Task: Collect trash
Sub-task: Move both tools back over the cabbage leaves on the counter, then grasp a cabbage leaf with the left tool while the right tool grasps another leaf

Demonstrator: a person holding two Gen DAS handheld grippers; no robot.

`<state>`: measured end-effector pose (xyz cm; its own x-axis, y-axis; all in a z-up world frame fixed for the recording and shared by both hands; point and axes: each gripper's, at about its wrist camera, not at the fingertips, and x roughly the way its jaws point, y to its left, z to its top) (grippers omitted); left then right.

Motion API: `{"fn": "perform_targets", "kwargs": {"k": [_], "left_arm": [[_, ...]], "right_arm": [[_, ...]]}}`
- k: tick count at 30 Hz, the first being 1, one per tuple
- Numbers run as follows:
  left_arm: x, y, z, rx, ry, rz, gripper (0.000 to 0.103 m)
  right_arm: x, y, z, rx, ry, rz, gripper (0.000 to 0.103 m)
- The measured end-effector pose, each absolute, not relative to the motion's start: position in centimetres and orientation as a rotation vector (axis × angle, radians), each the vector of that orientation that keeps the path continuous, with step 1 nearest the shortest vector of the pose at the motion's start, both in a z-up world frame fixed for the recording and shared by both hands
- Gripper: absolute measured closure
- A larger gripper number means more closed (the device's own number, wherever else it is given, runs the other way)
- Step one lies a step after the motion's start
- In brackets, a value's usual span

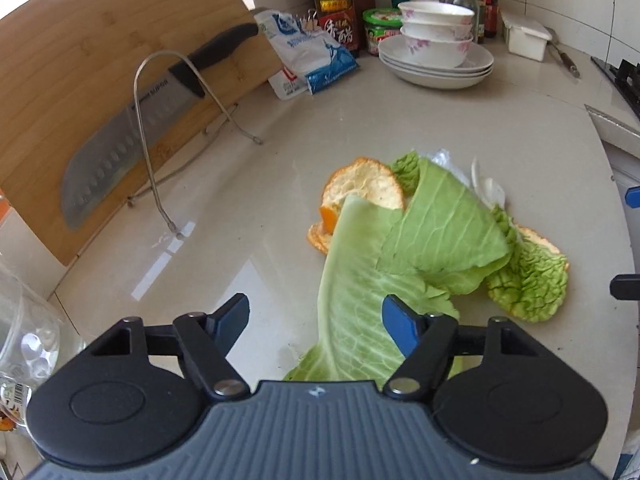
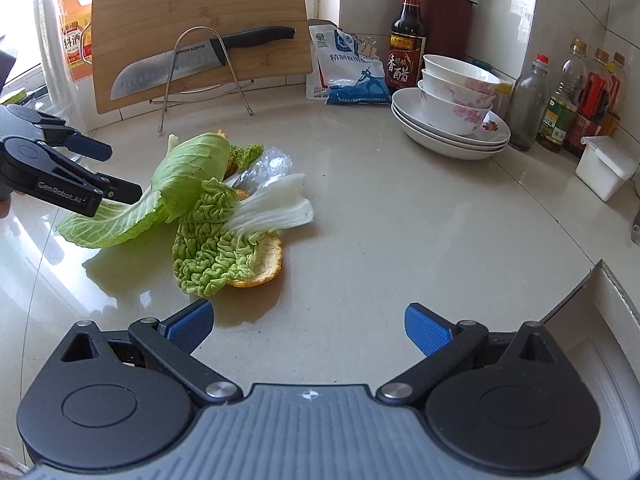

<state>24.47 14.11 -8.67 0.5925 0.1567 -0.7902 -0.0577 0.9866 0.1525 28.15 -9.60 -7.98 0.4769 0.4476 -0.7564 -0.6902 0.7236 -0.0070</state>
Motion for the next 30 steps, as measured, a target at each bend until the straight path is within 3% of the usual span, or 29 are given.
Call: {"fn": "perform_targets", "kwargs": {"k": [2,17,19,24,30], "left_arm": [[24.9,14.8,-9.5,0.083,0.95,0.125,0.043],[26.9,17.7,-10.4,0.011,0.984,-0.159,0.058],[26.7,17.8,-10.3,-0.011,0.98,-0.189,0.075],[25.9,17.8,-9.6,-0.012,0.961,-0.154,0.092],[24.2,17.8,-8.2,-0.029,0.935,-0.118,0.099]], "right_arm": [[28.4,-9.4,-8.2,-0.336,0.822,0.712,0.0],[30.0,-7.8,-9.1,-0.35,0.853,0.717,0.0],[30.0,-7.5,-9.0,-0.355,0.849,0.719,0.0],[30.2,-7.3,-8.7,-0.364,0.832,0.728,0.0],[30.3,-7.2,-8.5,-0.362,0.821,0.742,0.0]]}}
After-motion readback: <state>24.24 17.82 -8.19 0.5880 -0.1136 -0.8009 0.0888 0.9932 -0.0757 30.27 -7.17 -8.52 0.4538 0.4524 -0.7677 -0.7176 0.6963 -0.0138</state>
